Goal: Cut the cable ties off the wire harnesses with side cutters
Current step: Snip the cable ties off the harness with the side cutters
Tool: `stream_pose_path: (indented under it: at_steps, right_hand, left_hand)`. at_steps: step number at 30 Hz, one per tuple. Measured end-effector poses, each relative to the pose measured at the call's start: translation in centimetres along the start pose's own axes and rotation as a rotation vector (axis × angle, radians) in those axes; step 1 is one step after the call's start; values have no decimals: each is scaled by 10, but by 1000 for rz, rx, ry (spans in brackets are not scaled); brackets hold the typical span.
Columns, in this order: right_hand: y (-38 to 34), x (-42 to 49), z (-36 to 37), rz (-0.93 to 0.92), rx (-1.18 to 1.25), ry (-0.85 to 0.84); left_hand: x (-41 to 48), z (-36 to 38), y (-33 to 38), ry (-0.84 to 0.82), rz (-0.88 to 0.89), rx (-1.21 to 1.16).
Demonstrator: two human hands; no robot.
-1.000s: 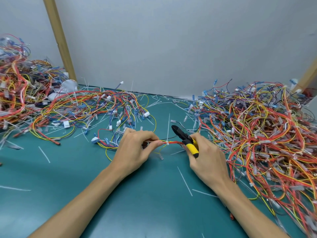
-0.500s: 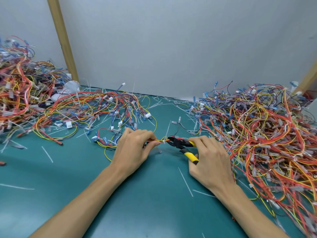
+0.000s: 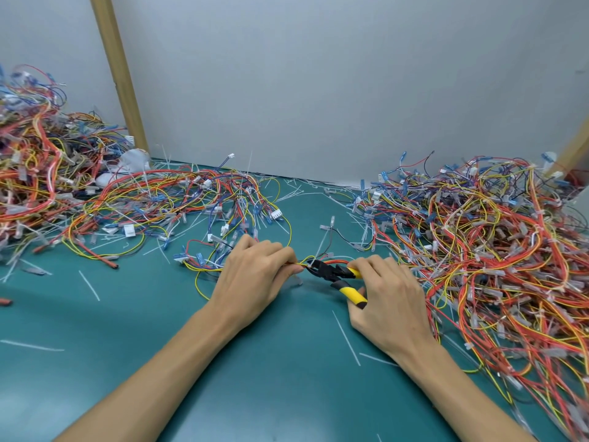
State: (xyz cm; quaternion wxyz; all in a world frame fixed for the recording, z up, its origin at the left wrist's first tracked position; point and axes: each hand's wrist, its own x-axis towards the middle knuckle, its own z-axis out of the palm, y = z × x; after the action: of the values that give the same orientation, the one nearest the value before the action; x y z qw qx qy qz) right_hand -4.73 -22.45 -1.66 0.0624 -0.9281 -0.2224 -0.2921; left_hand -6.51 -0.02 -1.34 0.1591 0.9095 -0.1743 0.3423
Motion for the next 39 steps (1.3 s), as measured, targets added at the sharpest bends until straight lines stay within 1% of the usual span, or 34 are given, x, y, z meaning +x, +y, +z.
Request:
stream_pose_path:
  at_steps: [8, 17, 25, 31, 39]
  right_hand:
    - [-1, 0, -1, -9, 3, -8]
    - [-1, 1, -6, 50, 60, -124]
    - [0, 0, -5, 62, 81, -166]
    - [-1, 1, -6, 67, 104, -210]
    - [-4, 1, -7, 55, 40, -244]
  left_hand:
    - [-1, 1, 0, 28, -8, 5]
    - [-2, 3, 2, 27, -4, -5]
    - [-2, 2, 2, 28, -8, 1]
    - [-2, 3, 3, 7, -25, -47]
    - [0, 2, 4, 59, -18, -43]
